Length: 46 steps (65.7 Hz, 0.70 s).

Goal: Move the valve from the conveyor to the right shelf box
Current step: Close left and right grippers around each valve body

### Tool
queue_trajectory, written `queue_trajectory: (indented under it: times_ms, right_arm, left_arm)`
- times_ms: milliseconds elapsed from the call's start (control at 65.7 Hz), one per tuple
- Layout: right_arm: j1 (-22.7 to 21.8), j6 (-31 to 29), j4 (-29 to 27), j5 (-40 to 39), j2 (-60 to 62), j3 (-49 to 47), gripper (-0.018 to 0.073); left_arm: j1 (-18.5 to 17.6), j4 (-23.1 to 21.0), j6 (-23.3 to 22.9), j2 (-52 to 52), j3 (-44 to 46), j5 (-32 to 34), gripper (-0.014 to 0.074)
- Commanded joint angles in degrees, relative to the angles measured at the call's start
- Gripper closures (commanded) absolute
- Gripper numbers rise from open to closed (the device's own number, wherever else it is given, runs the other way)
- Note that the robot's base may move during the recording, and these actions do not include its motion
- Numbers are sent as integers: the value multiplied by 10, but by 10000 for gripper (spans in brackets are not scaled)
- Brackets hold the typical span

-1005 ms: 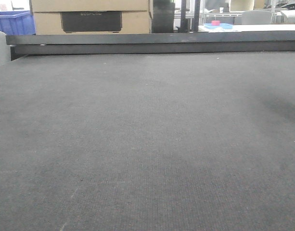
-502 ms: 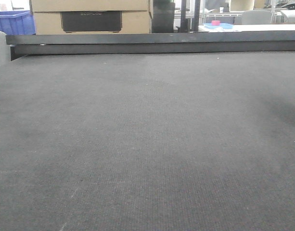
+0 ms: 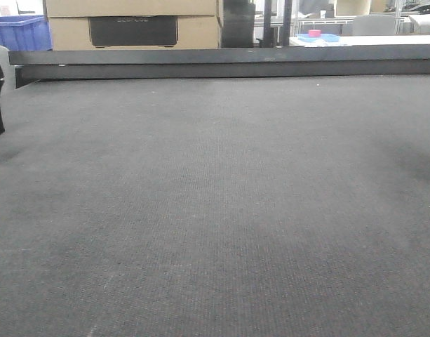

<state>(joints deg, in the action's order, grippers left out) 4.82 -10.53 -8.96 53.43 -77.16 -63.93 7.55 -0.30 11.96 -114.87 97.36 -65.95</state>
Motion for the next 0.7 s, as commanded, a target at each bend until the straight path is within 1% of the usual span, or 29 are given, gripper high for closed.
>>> queue_trajectory:
  times_ms: [0,30,137,152,244,259,289,411,502,533,578,685]
  right_arm:
    - [0,-1,-2,-24,12,-4,711]
    - [0,-1,-2,-24,12,-4,711]
    - [0,-1,-2,-29,12,-4,711]
    - [0,-1,-2,-29,12,-4,711]
    - [0,-1,-2,-35,12,-4,711]
    - [0,-1,-2,-36,12,-4,711]
    - [0,-1,-2,-38,12,-4,711]
    - [0,-1,-2,-44,12,-4,711]
    - [-3,-1,-2,-50,12,-4,711]
    - [-4,-1,-2,-51,12,-4,711]
    - [-11,0,-2,-53,12,-4,711]
    - [-37,-1,-2,-54,12,-4,711]
  left_arm:
    - [2,-5,1,1,5,10,48]
    - [2,-5,1,1,5,10,83]
    - [2,-5,-1,-1,5,7,293]
    - [2,-5,-1,-1,5,6,345]
    - [2,-5,-1,-1,5,4,570]
    - [2,-5,-1,-1,5,3,627]
    - [2,-5,-1,-1,5,-4,703]
    - [-1,-8,-3,5,5,-27,708]
    - [-12,-8,-9,20,5,-34,708]
    - [-17,-7,-20,27,5,-35,708]
    - [-26,-6,-23,40,5,-35,708]
    - [-52,-3,-41,73,-6,-29,708]
